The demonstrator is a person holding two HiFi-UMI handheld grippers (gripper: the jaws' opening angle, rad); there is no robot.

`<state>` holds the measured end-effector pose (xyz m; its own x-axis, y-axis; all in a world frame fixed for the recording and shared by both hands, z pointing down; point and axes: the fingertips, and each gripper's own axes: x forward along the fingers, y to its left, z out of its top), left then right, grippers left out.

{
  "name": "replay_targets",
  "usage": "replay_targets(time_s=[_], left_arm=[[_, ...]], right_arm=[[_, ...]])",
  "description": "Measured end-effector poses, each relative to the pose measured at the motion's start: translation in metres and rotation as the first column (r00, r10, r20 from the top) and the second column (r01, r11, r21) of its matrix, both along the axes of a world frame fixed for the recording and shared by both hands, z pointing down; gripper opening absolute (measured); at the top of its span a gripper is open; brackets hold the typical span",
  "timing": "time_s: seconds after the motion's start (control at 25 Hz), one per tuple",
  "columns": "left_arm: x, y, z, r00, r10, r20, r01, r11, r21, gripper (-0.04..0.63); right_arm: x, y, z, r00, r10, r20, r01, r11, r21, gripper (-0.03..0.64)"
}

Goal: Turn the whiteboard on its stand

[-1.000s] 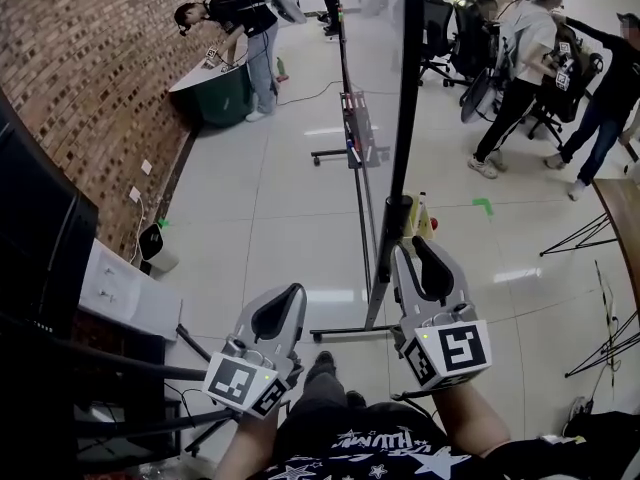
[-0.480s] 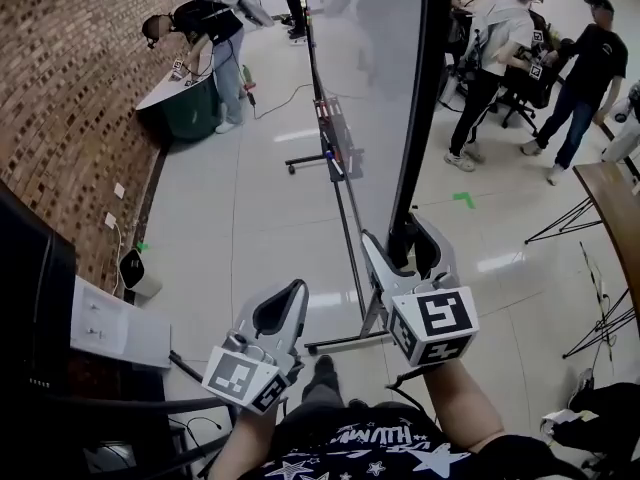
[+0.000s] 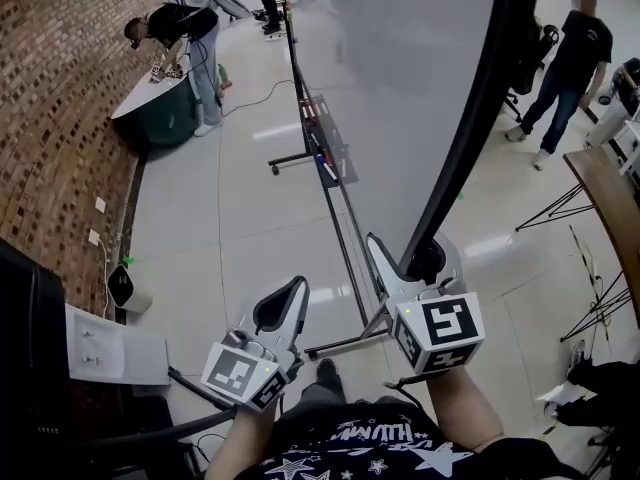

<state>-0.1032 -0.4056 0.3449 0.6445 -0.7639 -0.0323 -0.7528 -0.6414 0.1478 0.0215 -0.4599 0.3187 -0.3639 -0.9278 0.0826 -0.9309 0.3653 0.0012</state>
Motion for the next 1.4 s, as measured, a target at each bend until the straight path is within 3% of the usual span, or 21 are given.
replay_targets(time_s=[0.32, 0.44, 0.92, 1.4], left_arm=[[-0.005, -0.017, 0.008, 0.998, 0.049, -0.024, -0.05, 0.998, -0.025, 0.004], [-0.002, -0.023, 0.008, 0.998, 0.061, -0.023, -0.062, 0.997, -0.039, 0.005], [0.003, -0.025, 0.011, 0.994, 0.103, -0.026, -0.104, 0.994, -0.037, 0.004], [0.011, 0.007, 0.008, 0.999, 0.034, 0.003, -0.033, 0.999, -0.029, 0.004]], right_arm=[[-0.001, 0.006, -0.001, 0.999, 0.037, 0.029, -0.037, 0.999, 0.003, 0.19], [0.004, 0.007, -0.005, 0.997, 0.068, 0.029, -0.068, 0.998, 0.013, 0.116], [0.006, 0.012, -0.007, 0.997, 0.08, -0.01, -0.08, 0.997, 0.02, 0.11], [0.009, 0.02, -0.002, 0.996, 0.088, -0.008, -0.087, 0.996, 0.009, 0.11]])
